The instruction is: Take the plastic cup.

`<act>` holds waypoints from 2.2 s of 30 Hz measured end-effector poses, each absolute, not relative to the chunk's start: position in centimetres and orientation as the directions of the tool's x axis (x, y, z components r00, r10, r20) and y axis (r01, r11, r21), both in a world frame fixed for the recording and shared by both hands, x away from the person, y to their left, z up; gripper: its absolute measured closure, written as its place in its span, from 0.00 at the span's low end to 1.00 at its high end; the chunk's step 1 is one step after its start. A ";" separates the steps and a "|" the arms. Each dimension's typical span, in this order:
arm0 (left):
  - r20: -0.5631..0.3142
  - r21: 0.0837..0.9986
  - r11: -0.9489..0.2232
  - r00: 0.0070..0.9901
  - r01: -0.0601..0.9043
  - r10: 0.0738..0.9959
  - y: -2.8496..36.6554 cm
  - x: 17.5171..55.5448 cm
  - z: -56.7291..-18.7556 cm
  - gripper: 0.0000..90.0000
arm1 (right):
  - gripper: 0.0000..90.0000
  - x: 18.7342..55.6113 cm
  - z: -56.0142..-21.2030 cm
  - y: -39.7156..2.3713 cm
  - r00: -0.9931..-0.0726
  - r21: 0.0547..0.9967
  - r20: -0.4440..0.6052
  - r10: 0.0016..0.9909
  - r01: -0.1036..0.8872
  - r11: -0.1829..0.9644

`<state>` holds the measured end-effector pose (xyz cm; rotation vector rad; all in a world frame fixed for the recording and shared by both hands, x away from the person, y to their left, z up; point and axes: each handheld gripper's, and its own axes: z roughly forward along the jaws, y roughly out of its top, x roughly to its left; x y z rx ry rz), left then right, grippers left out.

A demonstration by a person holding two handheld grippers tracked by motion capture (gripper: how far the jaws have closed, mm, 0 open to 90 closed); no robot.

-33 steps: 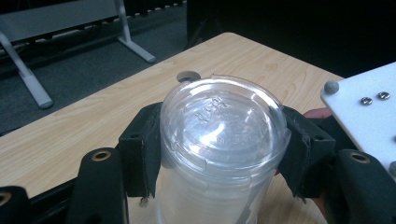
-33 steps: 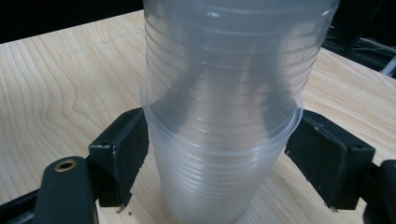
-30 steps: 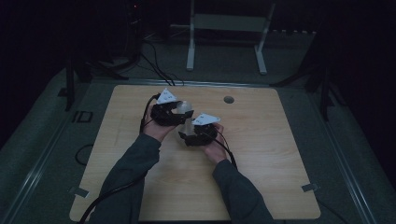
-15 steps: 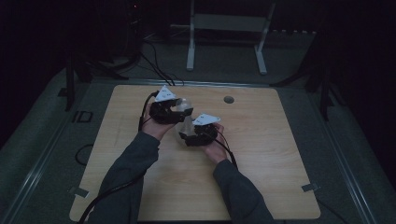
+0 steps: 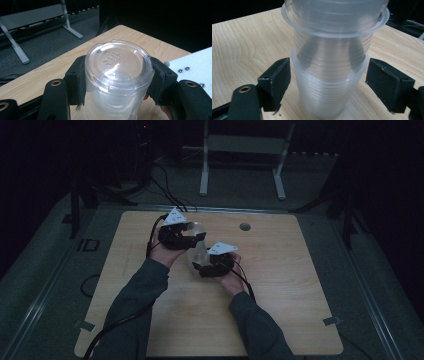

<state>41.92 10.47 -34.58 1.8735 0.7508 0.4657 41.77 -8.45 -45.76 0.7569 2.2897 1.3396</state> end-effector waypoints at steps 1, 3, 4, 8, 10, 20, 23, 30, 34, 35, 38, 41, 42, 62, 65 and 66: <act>-0.016 0.915 -0.284 0.730 0.286 0.683 10.5 41.9 -34.5 0.45 | 0.21 41.7 -45.7 -8.5 -0.783 0.879 -0.055 0.620 0.257 0.402; -0.017 0.916 -0.282 0.730 0.285 0.684 10.6 41.8 -34.3 0.45 | 0.21 41.6 -45.7 -8.5 -0.782 0.880 -0.057 0.621 0.254 0.401; -0.015 0.917 -0.282 0.731 0.282 0.683 10.6 41.8 -34.2 0.45 | 0.21 41.6 -45.6 -8.5 -0.782 0.881 -0.056 0.621 0.254 0.399; -0.010 0.918 -0.284 0.732 0.276 0.681 10.6 41.7 -33.8 0.45 | 0.21 41.4 -45.5 -8.6 -0.782 0.882 -0.060 0.620 0.250 0.400; -0.010 0.920 -0.281 0.732 0.273 0.681 10.7 41.7 -33.6 0.45 | 0.21 41.3 -45.3 -8.7 -0.781 0.883 -0.062 0.621 0.247 0.399; -0.013 0.926 -0.269 0.736 0.264 0.676 11.0 41.6 -32.7 0.45 | 0.21 40.9 -44.8 -9.2 -0.779 0.885 -0.070 0.623 0.239 0.399; -0.010 0.928 -0.268 0.738 0.257 0.675 11.1 41.5 -32.3 0.45 | 0.21 40.8 -44.6 -9.4 -0.777 0.882 -0.074 0.625 0.241 0.404; -0.007 0.934 -0.260 0.741 0.245 0.671 11.2 41.3 -31.6 0.45 | 0.21 40.5 -44.4 -9.7 -0.775 0.882 -0.078 0.627 0.240 0.406; -0.009 0.937 -0.255 0.744 0.239 0.668 11.2 41.2 -31.3 0.45 | 0.21 40.3 -44.2 -9.8 -0.776 0.883 -0.079 0.626 0.236 0.405; -0.008 0.937 -0.255 0.745 0.239 0.668 11.2 41.2 -31.3 0.45 | 0.21 40.3 -44.2 -9.8 -0.775 0.884 -0.079 0.627 0.237 0.404; -0.005 0.938 -0.255 0.746 0.234 0.665 11.1 41.1 -31.1 0.45 | 0.21 40.2 -44.1 -9.9 -0.776 0.884 -0.080 0.626 0.235 0.405; -0.004 0.940 -0.253 0.748 0.230 0.663 11.1 41.0 -30.9 0.45 | 0.21 40.1 -44.1 -10.0 -0.776 0.885 -0.078 0.626 0.236 0.403; -0.004 0.941 -0.251 0.749 0.227 0.662 11.1 41.0 -30.8 0.45 | 0.21 40.1 -44.1 -10.0 -0.776 0.884 -0.078 0.626 0.237 0.403; -0.004 0.954 -0.230 0.778 0.190 0.629 11.3 39.6 -29.2 0.45 | 0.21 39.6 -43.8 -10.3 -0.777 0.886 -0.083 0.624 0.229 0.404; -0.005 0.956 -0.227 0.780 0.188 0.625 11.4 39.4 -28.9 0.45 | 0.21 39.5 -43.8 -10.4 -0.778 0.885 -0.088 0.622 0.226 0.408; -0.007 0.957 -0.223 0.780 0.187 0.626 11.4 39.4 -28.9 0.45 | 0.21 39.5 -43.8 -10.4 -0.779 0.885 -0.088 0.621 0.225 0.407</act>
